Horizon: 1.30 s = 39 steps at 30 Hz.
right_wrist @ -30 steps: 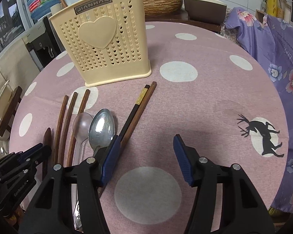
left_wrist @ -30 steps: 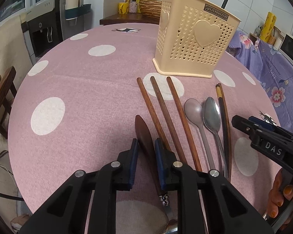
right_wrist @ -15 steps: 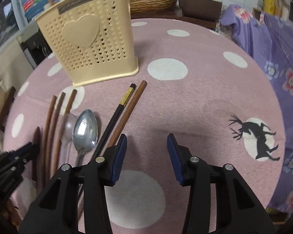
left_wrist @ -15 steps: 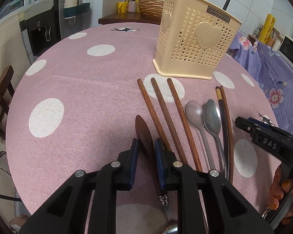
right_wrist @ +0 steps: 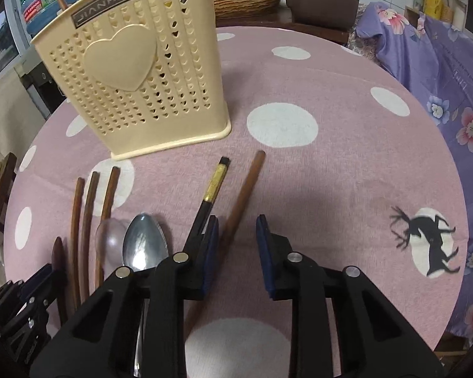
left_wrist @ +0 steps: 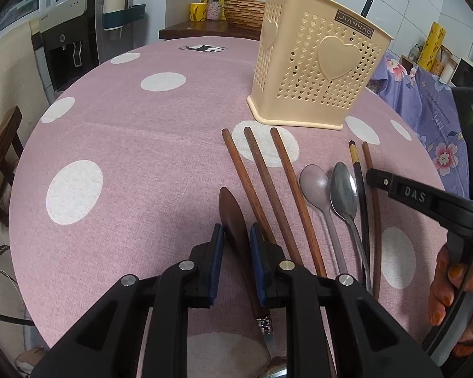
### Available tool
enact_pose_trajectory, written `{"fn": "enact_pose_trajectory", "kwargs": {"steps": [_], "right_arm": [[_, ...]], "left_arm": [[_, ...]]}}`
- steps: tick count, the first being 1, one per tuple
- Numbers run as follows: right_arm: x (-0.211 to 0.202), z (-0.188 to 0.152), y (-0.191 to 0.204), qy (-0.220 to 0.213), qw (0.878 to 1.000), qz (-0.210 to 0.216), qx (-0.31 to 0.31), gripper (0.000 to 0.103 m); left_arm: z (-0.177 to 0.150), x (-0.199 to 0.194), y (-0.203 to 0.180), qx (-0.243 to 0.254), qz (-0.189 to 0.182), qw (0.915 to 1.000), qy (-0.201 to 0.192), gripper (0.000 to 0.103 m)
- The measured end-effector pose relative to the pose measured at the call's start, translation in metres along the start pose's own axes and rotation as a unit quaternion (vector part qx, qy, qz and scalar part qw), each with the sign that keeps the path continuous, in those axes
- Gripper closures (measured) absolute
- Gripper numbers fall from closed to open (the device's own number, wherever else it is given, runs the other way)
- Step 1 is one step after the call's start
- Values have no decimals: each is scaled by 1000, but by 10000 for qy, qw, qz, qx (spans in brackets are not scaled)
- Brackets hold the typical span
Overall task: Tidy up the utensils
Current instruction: 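Grasp the wooden-handled spoon with the left gripper while the right gripper grasps a brown chopstick, then lift the spoon and chopstick upright and lower both into the cream holder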
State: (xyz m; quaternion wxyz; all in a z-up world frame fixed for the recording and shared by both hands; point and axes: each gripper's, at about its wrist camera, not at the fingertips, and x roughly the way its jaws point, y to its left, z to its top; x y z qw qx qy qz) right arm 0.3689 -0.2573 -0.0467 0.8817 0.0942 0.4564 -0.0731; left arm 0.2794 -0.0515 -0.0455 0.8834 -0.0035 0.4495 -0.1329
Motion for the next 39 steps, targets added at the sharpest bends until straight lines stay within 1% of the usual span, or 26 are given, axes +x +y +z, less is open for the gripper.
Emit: {"fn": "enact_pose_trajectory", "kwargs": {"steps": [5, 10, 12, 14, 15, 22, 24, 27, 29, 34, 39], "right_arm": [[11, 16, 8, 51, 10000, -77, -2, 78], [16, 20, 11, 23, 9998, -174, -30, 78], [16, 20, 11, 6, 9998, -214, -39, 82], [17, 21, 10, -10, 9997, -246, -40, 89], [17, 21, 9, -14, 9997, -255, -29, 90], [17, 22, 5, -38, 9998, -176, 73, 92], [18, 22, 3, -52, 9998, -95, 164, 92], [17, 23, -4, -62, 9992, 186, 340, 93], [13, 23, -7, -157, 9985, 339, 410, 94], [-6, 26, -17, -487, 9945, 742, 562, 96], [-34, 29, -24, -855, 9905, 955, 495, 96]], "left_arm": [[6, 4, -2, 23, 29, 10000, 39, 84], [15, 9, -2, -56, 31, 9999, 115, 84], [17, 11, -4, -33, 68, 9999, 109, 84], [18, 12, -5, -16, 119, 9999, 88, 84], [19, 13, -6, -4, 149, 9999, 76, 84], [22, 16, -10, 95, 276, 9996, 67, 85], [23, 16, -10, 82, 280, 9996, 42, 86], [24, 17, -9, 45, 263, 9996, 30, 86], [26, 15, -8, 14, 253, 9997, -21, 86], [34, 0, -4, -100, 134, 9994, -287, 87], [42, -20, -2, -186, -35, 9982, -573, 87]]}}
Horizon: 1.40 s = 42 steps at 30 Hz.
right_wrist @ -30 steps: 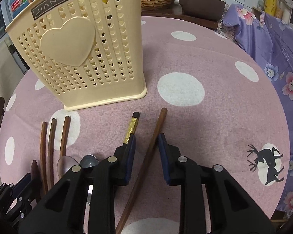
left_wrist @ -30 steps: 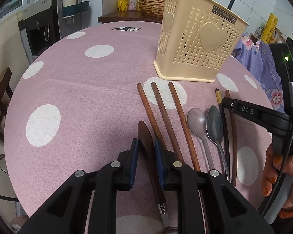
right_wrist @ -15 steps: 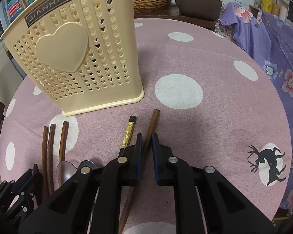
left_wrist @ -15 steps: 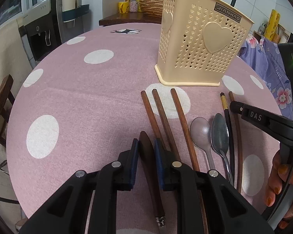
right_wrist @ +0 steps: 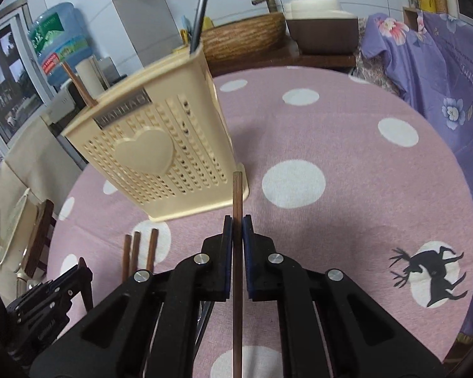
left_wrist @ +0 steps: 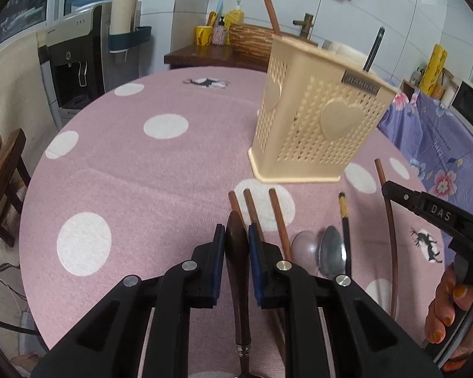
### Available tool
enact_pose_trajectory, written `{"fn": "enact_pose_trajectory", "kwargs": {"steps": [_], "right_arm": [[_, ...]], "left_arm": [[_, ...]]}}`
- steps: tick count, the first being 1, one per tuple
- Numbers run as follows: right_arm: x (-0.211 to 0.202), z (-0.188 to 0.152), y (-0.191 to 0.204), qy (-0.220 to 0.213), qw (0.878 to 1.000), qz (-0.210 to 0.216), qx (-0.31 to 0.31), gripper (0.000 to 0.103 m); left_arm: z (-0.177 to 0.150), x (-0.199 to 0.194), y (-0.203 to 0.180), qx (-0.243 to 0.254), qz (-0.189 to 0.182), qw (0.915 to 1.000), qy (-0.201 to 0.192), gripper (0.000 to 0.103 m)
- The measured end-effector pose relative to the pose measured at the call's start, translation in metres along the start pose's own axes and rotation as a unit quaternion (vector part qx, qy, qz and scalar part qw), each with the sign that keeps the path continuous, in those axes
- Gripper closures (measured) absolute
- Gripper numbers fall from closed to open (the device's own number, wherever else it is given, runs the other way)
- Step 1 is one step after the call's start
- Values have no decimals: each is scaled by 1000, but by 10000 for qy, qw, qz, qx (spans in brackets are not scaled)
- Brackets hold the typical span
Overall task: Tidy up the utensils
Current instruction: 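Lift the spoon and chopstick upright and lower both into the cream holder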
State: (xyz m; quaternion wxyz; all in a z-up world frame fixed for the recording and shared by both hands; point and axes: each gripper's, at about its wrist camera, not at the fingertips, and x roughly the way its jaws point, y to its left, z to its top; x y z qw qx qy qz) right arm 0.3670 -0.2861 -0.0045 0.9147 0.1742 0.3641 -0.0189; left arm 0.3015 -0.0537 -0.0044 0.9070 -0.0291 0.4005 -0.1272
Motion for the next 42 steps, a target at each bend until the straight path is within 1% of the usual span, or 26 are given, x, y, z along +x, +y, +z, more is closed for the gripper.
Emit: {"fn": "enact_pose_trajectory", "kwargs": {"steps": [5, 9, 15, 17, 28, 34, 39, 42], "right_arm": [[-33, 10, -9, -312, 9989, 332, 66, 96], [-66, 16, -9, -615, 9966, 538, -55, 96], [-108, 23, -5, -1031, 9919, 593, -446, 96], [-117, 25, -5, -1092, 9908, 611, -520, 96], [-130, 32, -2, -1186, 9887, 660, -629, 96], [-134, 36, 4, -1259, 9872, 676, -709, 96], [-142, 50, 10, -1419, 9845, 741, -722, 96], [-153, 68, 21, -1716, 9793, 754, -769, 96]], "left_arm": [[14, -22, 0, 10, -113, 9993, -356, 87], [26, -43, 2, 42, -123, 9974, -709, 87], [39, -59, 11, -29, -92, 9949, -1003, 87], [42, -61, 13, -72, -94, 9944, -1049, 87], [46, -68, 15, -16, -112, 9932, -1160, 87], [56, -76, 13, 8, -217, 9919, -1251, 87], [73, -90, 9, 3, -442, 9898, -1354, 87], [93, -106, -1, 86, -584, 9858, -1573, 87]]}}
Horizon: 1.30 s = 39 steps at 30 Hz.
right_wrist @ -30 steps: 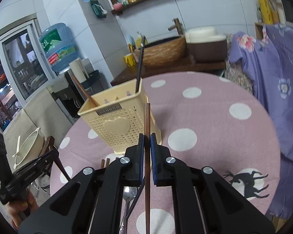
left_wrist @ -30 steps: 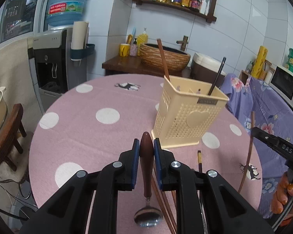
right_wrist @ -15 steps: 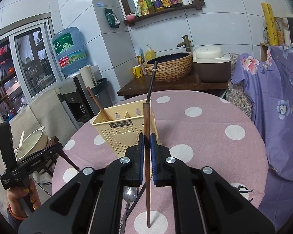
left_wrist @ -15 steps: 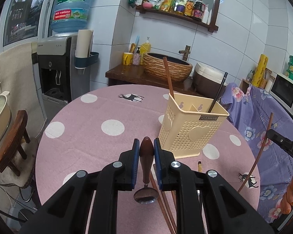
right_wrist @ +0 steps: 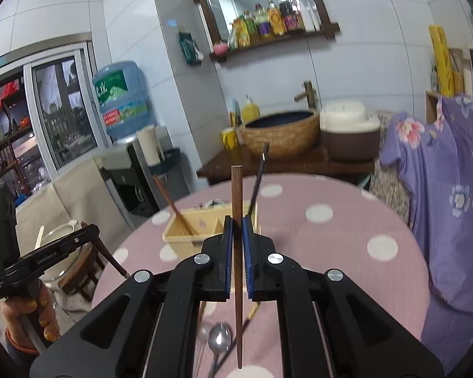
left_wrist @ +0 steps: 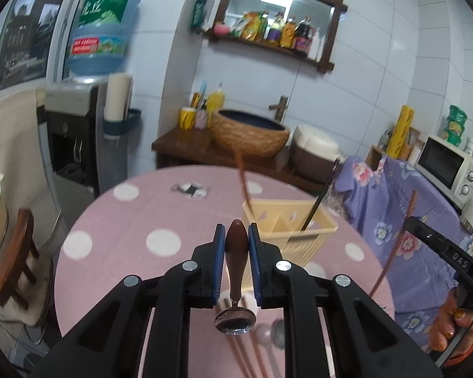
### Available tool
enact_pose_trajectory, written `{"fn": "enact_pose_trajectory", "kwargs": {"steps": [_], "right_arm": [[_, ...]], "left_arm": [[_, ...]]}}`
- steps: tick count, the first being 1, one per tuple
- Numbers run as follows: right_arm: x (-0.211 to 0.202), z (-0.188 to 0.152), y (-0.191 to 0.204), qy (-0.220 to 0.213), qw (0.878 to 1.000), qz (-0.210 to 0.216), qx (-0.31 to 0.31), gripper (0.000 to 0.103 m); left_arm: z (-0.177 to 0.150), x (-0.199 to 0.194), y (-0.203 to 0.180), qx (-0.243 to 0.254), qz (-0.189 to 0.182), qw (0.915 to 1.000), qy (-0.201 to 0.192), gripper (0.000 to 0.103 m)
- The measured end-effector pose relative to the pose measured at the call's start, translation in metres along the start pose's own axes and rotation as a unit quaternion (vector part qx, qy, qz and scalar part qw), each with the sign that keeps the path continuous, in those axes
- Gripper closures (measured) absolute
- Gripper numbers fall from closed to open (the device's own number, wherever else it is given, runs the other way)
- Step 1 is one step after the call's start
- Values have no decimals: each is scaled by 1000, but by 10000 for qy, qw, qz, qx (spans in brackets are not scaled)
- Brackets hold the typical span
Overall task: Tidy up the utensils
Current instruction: 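Lift the spoon and chopstick upright and lower both into the cream holder, then open both grippers to release the utensils into the holder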
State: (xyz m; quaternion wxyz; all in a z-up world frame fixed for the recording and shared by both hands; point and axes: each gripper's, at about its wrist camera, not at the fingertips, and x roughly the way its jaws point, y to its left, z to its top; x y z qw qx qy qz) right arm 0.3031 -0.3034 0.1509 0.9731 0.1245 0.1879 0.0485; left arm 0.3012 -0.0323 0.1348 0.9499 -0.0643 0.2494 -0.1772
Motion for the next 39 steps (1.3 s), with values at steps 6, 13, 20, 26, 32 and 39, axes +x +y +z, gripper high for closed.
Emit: {"fn": "enact_pose_trajectory", "kwargs": {"steps": [6, 13, 20, 26, 32, 39], "right_arm": [[0, 65, 25, -710, 9974, -43, -133, 96], [28, 118, 47, -1301, 9905, -430, -122, 96], [71, 107, 46, -1261, 9892, -738, -146, 96], [95, 75, 36, -911, 9927, -775, -172, 96], [106, 50, 29, -613, 9950, -777, -99, 96], [113, 31, 18, -415, 9957, -824, -56, 96]], "left_arm": [[60, -10, -29, 103, -151, 9982, -570, 87], [105, 18, -53, 29, 8, 9961, -881, 87], [87, 64, -58, 44, 89, 9982, -588, 87], [58, 87, -54, 87, 101, 9997, -219, 87], [31, 104, -52, 159, 133, 9997, 140, 87], [14, 118, -46, 154, 224, 9990, 368, 87]]}}
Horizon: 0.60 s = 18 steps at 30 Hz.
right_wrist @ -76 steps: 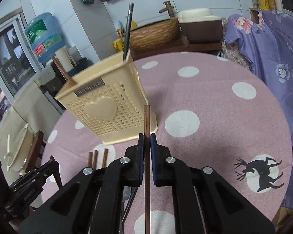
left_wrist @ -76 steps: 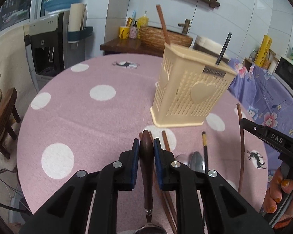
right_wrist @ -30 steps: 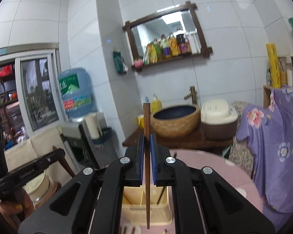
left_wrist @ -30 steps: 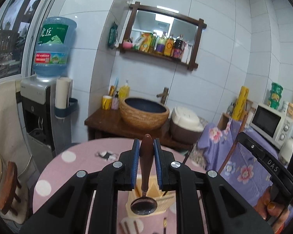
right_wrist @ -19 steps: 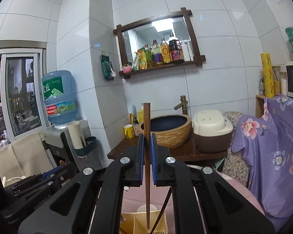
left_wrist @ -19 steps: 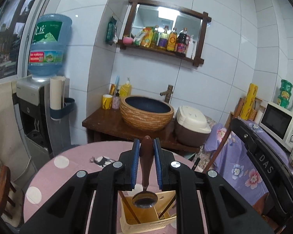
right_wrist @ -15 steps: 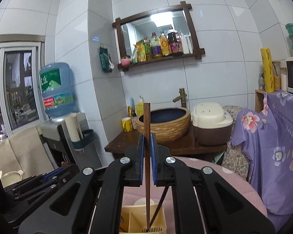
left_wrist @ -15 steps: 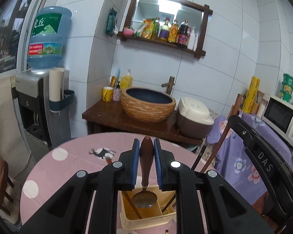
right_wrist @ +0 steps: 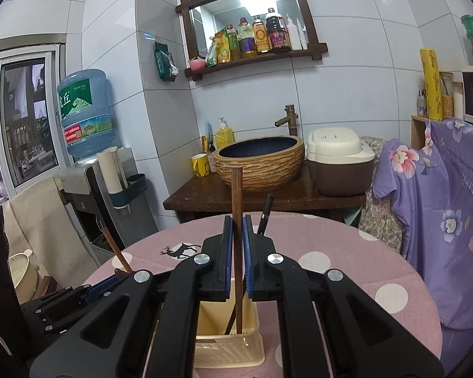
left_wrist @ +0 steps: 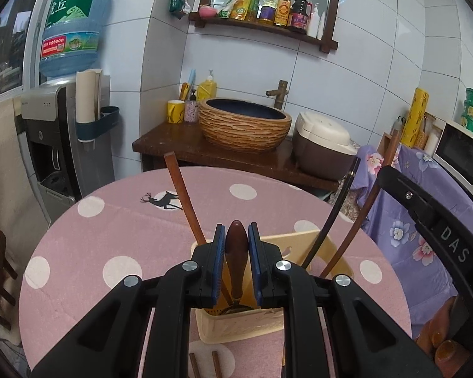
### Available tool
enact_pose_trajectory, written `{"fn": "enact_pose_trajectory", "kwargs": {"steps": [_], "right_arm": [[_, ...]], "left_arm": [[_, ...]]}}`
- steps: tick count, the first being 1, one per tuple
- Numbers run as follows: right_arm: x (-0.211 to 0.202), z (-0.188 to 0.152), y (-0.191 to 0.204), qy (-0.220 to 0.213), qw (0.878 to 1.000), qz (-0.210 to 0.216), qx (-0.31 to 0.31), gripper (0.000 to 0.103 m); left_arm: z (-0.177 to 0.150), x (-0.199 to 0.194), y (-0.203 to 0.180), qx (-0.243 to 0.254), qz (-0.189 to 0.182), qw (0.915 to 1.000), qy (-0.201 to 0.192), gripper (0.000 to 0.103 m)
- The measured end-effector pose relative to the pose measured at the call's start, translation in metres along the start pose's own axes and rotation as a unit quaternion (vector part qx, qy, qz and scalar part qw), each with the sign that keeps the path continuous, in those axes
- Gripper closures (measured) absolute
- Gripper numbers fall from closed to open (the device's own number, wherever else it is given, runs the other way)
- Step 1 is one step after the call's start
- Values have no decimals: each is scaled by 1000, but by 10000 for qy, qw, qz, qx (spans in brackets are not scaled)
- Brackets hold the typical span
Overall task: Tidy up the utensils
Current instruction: 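Open both grippers to release the utensils into the holder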
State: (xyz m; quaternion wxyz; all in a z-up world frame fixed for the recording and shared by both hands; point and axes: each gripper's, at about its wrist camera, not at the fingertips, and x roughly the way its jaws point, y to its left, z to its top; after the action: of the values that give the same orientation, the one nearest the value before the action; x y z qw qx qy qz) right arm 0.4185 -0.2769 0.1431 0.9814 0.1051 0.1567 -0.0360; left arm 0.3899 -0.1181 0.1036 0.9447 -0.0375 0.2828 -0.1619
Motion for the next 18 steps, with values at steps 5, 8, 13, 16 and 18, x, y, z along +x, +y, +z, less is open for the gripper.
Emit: {"fn": "enact_pose_trajectory", "kwargs": {"steps": [5, 8, 13, 16, 18], "right_arm": [[1, -8, -3, 98, 10000, 0, -7, 100], [2, -13, -4, 174, 9998, 11, 3, 100], [0, -17, -8, 178, 9998, 58, 25, 100], [-7, -19, -11, 190, 9997, 116, 49, 98], [-14, -21, -13, 162, 9998, 101, 34, 89]], "left_arm": [[-9, 10, -3, 81, 45, 9998, 173, 87], [-13, 16, -2, 62, 28, 9996, 288, 87], [-17, 13, 0, 44, -64, 9995, 317, 86], [-18, 2, 0, 16, -127, 9996, 241, 59], [-21, -11, 2, -32, -157, 9998, 91, 46]]}}
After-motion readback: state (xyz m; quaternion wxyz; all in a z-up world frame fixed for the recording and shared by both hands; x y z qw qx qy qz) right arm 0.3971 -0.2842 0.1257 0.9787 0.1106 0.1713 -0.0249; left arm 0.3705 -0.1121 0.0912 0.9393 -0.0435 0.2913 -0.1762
